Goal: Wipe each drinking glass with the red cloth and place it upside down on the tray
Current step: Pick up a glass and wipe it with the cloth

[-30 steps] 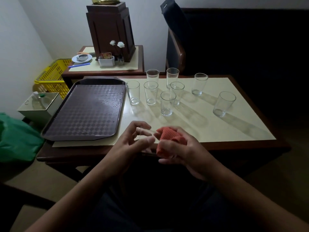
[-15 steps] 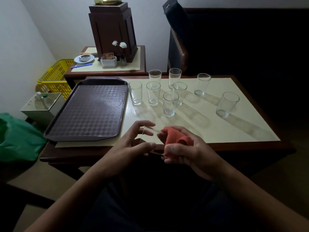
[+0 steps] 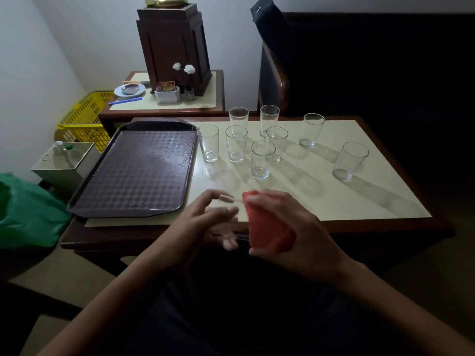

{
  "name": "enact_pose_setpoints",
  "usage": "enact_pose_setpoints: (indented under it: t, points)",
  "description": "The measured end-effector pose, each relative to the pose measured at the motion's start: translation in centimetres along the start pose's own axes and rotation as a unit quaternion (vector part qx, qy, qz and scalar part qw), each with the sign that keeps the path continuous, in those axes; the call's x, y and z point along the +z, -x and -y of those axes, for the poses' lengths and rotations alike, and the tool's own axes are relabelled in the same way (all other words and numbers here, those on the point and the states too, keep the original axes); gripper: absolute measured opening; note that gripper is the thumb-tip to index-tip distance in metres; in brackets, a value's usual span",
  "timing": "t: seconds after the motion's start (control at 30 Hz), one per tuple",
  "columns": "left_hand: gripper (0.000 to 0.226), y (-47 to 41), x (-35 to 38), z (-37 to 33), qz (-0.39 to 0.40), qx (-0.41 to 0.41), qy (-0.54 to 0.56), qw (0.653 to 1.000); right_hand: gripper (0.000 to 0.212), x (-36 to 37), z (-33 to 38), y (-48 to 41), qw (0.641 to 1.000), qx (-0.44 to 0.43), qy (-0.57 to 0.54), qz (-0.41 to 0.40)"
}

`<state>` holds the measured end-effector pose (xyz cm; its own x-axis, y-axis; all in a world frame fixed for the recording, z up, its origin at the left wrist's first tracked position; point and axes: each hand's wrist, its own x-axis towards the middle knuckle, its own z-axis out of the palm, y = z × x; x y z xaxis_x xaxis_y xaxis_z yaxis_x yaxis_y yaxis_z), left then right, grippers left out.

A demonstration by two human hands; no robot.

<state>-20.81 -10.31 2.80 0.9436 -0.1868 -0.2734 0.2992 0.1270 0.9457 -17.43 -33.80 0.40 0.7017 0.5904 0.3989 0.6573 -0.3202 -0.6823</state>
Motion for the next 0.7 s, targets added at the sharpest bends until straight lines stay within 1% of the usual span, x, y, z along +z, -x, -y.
enact_pose_setpoints:
  t: [0.03, 0.07, 0.1, 0.13, 0.17, 0.2, 0.23, 0.27, 0.3, 0.33, 0.37, 0.4, 0.43, 0.47, 0.5, 0.53, 0.57, 0.6, 0.63, 0.67, 0.7]
  points:
    - [0.052, -0.1, 0.3, 0.1, -0.002, -0.059, 0.046, 0.997, 0.079, 0.0, -0.2, 0.1, 0.996, -0.061, 0.06, -0.002]
    - [0.053, -0.1, 0.6, 0.0, 0.007, -0.106, 0.059, 0.993, 0.077, 0.0, -0.4, 0.2, 0.992, -0.088, 0.088, -0.01]
    - [0.053, -0.2, 0.8, 0.1, 0.021, -0.131, 0.061, 0.989, 0.076, 0.1, -0.5, 0.2, 0.995, -0.069, 0.068, -0.028]
    - [0.054, -0.1, 0.8, 0.1, 0.033, -0.127, 0.061, 0.989, 0.075, 0.0, -0.4, 0.2, 0.998, -0.038, 0.024, -0.04]
    - [0.054, 0.0, 0.6, 0.3, 0.033, -0.095, 0.054, 0.993, 0.074, -0.1, -0.3, 0.3, 0.998, 0.008, -0.045, -0.035]
    - [0.05, 0.1, 0.4, 0.3, 0.022, -0.039, 0.018, 0.999, 0.071, 0.1, -0.6, 0.4, 0.99, 0.055, -0.13, -0.026]
    - [0.046, 0.2, 0.0, 0.2, 0.012, 0.028, -0.036, 0.999, 0.067, 0.0, -0.3, 0.1, 0.965, 0.115, -0.236, -0.014]
    - [0.049, 0.3, -0.3, 0.1, 0.014, 0.085, -0.085, 0.993, 0.064, -0.2, 0.0, -0.1, 0.941, 0.164, -0.295, -0.002]
    - [0.051, 0.3, -0.3, 0.1, 0.017, 0.112, -0.111, 0.987, 0.066, -0.4, 0.3, 0.0, 0.945, 0.159, -0.287, 0.011]
    - [0.049, 0.2, -0.3, 0.1, 0.01, 0.104, -0.103, 0.989, 0.072, -0.5, 0.5, 0.1, 0.974, 0.118, -0.193, 0.007]
    - [0.047, -0.1, -0.3, 0.2, -0.001, 0.058, -0.058, 0.997, 0.078, -0.6, 0.7, 0.0, 0.996, 0.063, -0.07, 0.0]
    - [0.047, -0.4, -0.1, 0.2, -0.002, -0.012, 0.007, 1.0, 0.079, -0.4, 0.6, 0.0, 1.0, -0.008, 0.024, 0.0]
    - [0.047, -0.4, 0.0, 0.3, 0.015, -0.086, 0.065, 0.994, 0.077, -0.4, 0.3, 0.2, 0.995, -0.07, 0.071, 0.001]
    - [0.046, -0.3, 0.1, 0.1, 0.044, -0.143, 0.094, 0.984, 0.074, -0.3, 0.0, 0.3, 0.991, -0.101, 0.09, -0.004]
    - [0.048, -0.2, 0.2, 0.2, 0.073, -0.169, 0.099, 0.978, 0.072, -0.3, -0.1, 0.3, 0.991, -0.104, 0.078, -0.014]
    - [0.05, -0.1, 0.1, 0.2, 0.089, -0.169, 0.093, 0.977, 0.072, -0.4, 0.1, 0.2, 0.995, -0.089, 0.049, -0.022]
    - [0.051, -0.1, -0.1, 0.2, 0.091, -0.143, 0.075, 0.983, 0.073, -0.4, 0.2, 0.3, 0.998, -0.049, 0.008, -0.024]
    - [0.053, 0.0, -0.3, 0.2, 0.078, -0.093, 0.04, 0.992, 0.075, -0.3, 0.3, 0.2, 0.999, 0.01, -0.047, -0.024]
    - [0.052, 0.1, -0.6, 0.0, 0.064, -0.029, -0.013, 0.997, 0.075, -0.5, 0.9, 0.0, 0.987, 0.09, -0.136, -0.007]
    - [0.053, 0.2, -0.9, -0.1, 0.059, 0.033, -0.07, 0.995, 0.072, -0.5, 1.3, -0.1, 0.954, 0.171, -0.246, 0.017]
    - [0.055, 0.2, -1.2, -0.2, 0.063, 0.083, -0.114, 0.988, 0.066, -0.3, 1.1, -0.2, 0.903, 0.229, -0.362, 0.033]
